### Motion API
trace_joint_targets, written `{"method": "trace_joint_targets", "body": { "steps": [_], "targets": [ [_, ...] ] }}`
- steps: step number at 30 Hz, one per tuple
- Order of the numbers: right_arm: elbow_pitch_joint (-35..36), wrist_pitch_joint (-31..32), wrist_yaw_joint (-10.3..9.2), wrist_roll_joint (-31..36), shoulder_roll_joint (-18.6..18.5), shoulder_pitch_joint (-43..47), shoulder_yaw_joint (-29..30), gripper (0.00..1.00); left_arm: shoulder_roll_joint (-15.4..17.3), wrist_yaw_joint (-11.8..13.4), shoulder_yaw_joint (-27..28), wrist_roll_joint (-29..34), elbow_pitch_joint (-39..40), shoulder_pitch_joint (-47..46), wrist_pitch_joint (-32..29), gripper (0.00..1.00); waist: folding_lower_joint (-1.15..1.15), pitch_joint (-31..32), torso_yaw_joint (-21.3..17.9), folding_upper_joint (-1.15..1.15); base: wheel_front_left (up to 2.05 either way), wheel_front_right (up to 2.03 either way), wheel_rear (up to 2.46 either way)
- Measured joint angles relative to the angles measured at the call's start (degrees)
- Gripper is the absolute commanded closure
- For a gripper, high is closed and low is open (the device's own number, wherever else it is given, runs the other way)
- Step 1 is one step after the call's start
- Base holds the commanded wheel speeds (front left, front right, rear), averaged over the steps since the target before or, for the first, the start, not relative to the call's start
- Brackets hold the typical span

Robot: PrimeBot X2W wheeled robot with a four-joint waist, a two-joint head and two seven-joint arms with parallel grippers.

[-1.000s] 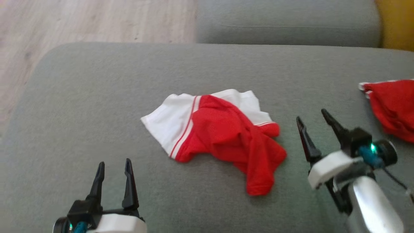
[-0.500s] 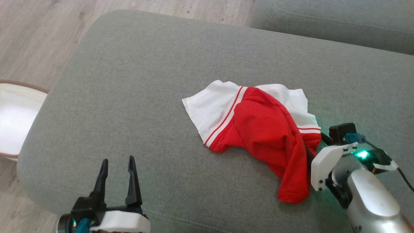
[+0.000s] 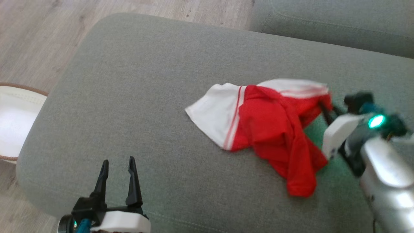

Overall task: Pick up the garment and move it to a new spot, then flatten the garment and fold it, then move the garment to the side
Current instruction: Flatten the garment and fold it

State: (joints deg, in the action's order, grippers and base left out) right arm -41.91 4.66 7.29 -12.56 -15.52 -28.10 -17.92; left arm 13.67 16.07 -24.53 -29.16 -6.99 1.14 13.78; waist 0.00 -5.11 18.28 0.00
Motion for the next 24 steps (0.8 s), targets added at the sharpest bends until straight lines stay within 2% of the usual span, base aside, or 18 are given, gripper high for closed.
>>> {"method": "trace_joint_targets", "body": {
  "steps": [9,17,18,19,20,21,22,24],
  "targets": [
    [1.1,-0.5,0.0,3.6,-3.7,-9.9,3.4,1.0,-0.4,-0.4,0.0,0.0,0.0,0.0,0.5,0.0,0.0,-0.5,0.6,0.0,0.0,0.0,0.0],
    [-7.0,0.9,0.0,9.1,-9.2,-13.9,6.9,1.0,-1.9,-1.0,-0.1,0.6,-0.3,-1.9,0.5,0.0,0.0,-3.2,3.1,0.0,0.0,0.0,0.0],
    [-7.9,0.8,0.0,9.9,-9.3,-14.3,7.4,0.94,-2.0,-1.0,-0.1,0.6,-0.4,-2.2,0.5,0.0,0.0,-3.6,3.3,0.0,0.0,0.0,0.0],
    [-7.9,0.8,0.0,9.9,-9.3,-14.3,7.4,0.72,-2.0,-1.0,-0.1,0.6,-0.4,-2.2,0.5,0.0,0.0,-3.6,3.3,0.0,0.0,0.0,0.0],
    [-9.0,0.8,0.0,10.4,-9.3,-14.7,7.6,0.13,-2.1,-1.0,0.0,0.6,-0.4,-2.4,0.5,0.0,0.0,-4.0,3.5,0.0,0.0,0.0,0.0],
    [-10.1,0.8,0.0,10.8,-9.0,-15.1,7.8,0.13,-2.2,-1.0,0.1,0.6,-0.5,-2.4,0.5,0.0,0.01,-4.4,3.7,0.0,0.0,0.0,0.0],
    [-10.9,0.8,0.0,11.0,-8.8,-15.2,8.0,0.0,-2.3,-1.0,0.1,0.6,-0.6,-2.4,0.5,0.0,0.01,-4.6,3.7,0.0,0.0,0.0,0.0],
    [-12.7,0.3,0.0,11.7,-8.4,-15.2,8.1,0.0,-2.6,-1.0,0.2,1.0,-0.8,-2.4,0.5,0.0,0.0,-4.8,3.7,0.0,0.0,0.0,0.0]
  ]
}}
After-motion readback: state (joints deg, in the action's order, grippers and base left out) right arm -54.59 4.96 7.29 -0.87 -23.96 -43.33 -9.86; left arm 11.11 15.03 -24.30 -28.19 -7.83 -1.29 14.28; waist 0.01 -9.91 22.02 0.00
